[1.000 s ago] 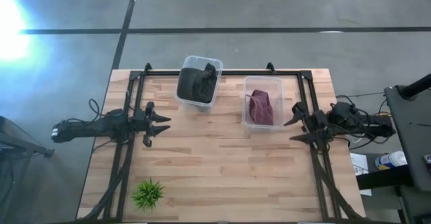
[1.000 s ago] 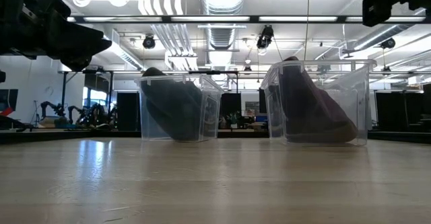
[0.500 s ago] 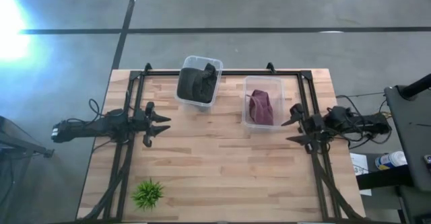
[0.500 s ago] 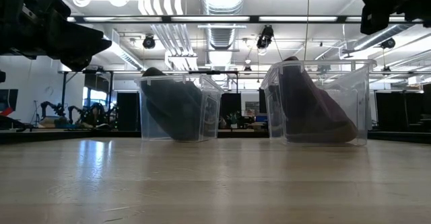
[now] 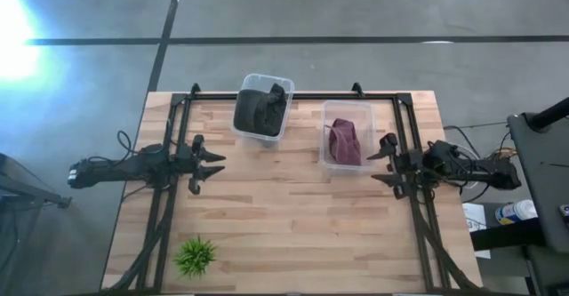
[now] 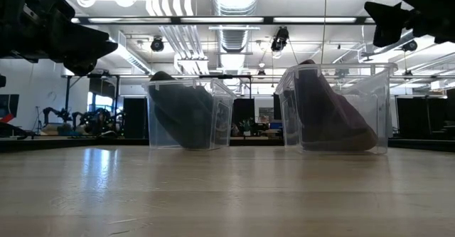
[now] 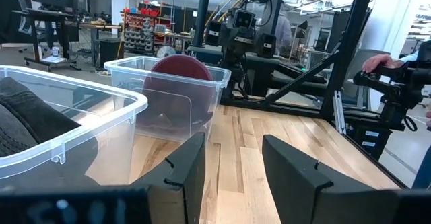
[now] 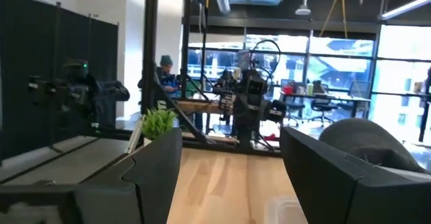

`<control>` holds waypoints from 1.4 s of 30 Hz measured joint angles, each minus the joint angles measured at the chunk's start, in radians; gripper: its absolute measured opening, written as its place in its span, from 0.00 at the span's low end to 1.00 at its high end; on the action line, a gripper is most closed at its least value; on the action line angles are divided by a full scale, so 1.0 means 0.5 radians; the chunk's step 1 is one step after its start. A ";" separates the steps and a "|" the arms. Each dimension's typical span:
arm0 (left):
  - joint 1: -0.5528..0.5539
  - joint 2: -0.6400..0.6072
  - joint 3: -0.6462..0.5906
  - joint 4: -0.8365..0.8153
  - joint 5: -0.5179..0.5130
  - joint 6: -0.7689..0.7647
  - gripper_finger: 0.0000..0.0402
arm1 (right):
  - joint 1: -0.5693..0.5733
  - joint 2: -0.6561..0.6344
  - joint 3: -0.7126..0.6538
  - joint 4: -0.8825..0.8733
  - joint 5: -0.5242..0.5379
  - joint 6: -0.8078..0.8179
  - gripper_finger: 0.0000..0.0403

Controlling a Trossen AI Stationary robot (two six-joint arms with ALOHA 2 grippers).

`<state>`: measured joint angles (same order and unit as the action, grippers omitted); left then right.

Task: Pick & Place hat
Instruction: Return to Home Position

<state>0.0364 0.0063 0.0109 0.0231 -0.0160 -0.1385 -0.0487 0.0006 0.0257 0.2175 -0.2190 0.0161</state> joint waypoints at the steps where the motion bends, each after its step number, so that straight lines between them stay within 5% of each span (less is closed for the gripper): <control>1: 0.000 0.000 0.000 0.000 0.000 0.000 0.35 | -0.012 -0.001 0.000 -0.003 -0.002 0.006 0.61; 23: 0.001 0.000 0.000 -0.002 0.000 0.000 0.35 | 0.106 -0.002 -0.034 -0.100 -0.092 -0.097 0.61; 42: 0.000 0.000 0.000 -0.002 0.000 0.000 0.35 | 0.105 0.005 -0.034 -0.100 -0.087 0.188 0.61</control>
<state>0.0364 0.0063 0.0109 0.0223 -0.0162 -0.1383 0.0040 0.0029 0.0090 0.1677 -0.2626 0.1101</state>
